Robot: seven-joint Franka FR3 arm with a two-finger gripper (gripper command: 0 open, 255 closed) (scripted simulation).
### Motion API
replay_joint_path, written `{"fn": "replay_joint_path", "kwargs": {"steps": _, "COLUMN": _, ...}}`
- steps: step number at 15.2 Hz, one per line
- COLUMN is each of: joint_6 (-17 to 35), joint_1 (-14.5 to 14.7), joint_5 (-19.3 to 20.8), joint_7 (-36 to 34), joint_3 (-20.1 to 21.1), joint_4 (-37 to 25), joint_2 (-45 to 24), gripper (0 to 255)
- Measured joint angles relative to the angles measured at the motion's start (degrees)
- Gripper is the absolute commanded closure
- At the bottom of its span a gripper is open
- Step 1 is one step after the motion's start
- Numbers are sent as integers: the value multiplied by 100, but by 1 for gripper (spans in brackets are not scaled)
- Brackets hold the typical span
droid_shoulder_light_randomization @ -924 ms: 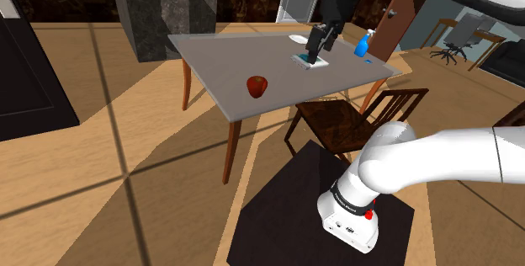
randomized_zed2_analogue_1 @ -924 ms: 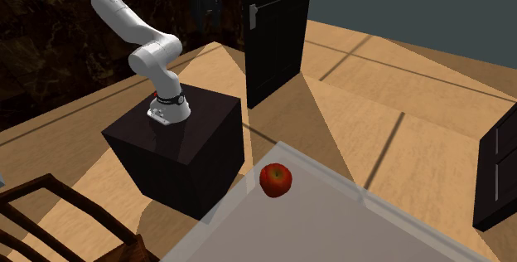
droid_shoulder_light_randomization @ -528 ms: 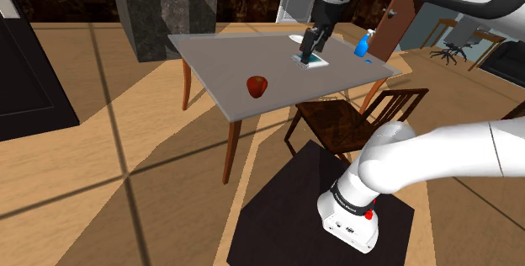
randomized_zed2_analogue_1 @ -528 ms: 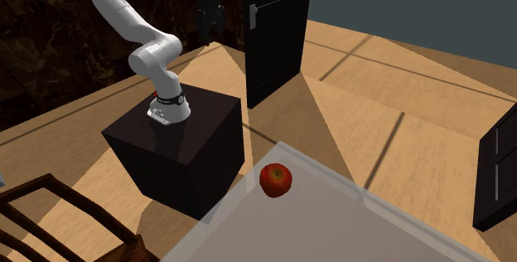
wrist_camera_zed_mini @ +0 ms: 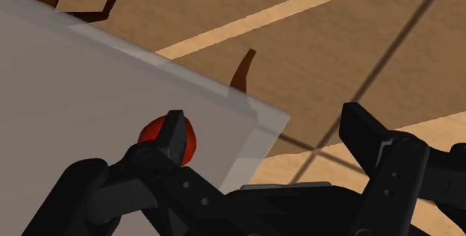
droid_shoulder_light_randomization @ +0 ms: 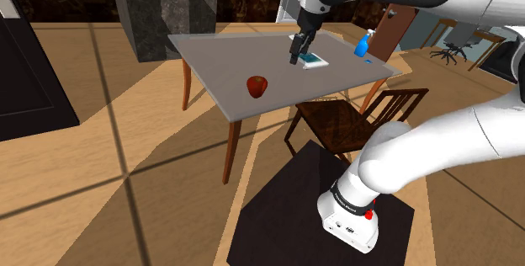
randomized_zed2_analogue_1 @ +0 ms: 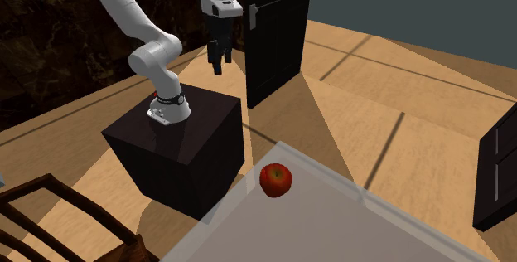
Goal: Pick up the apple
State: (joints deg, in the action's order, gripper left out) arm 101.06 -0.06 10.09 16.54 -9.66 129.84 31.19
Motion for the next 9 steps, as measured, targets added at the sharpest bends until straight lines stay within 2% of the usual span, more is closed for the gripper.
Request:
{"fn": "replay_joint_path", "kwargs": {"steps": 5, "joint_6": 617, "joint_1": 43, "joint_5": -129, "joint_7": 794, "joint_3": -527, "joint_4": -283, "joint_2": -892, "gripper": 0}}
{"fn": "replay_joint_path", "kwargs": {"steps": 9, "joint_6": 1055, "joint_1": 106, "joint_5": -426, "joint_7": 1462, "joint_3": -880, "joint_4": -698, "joint_2": -1791, "gripper": 0}}
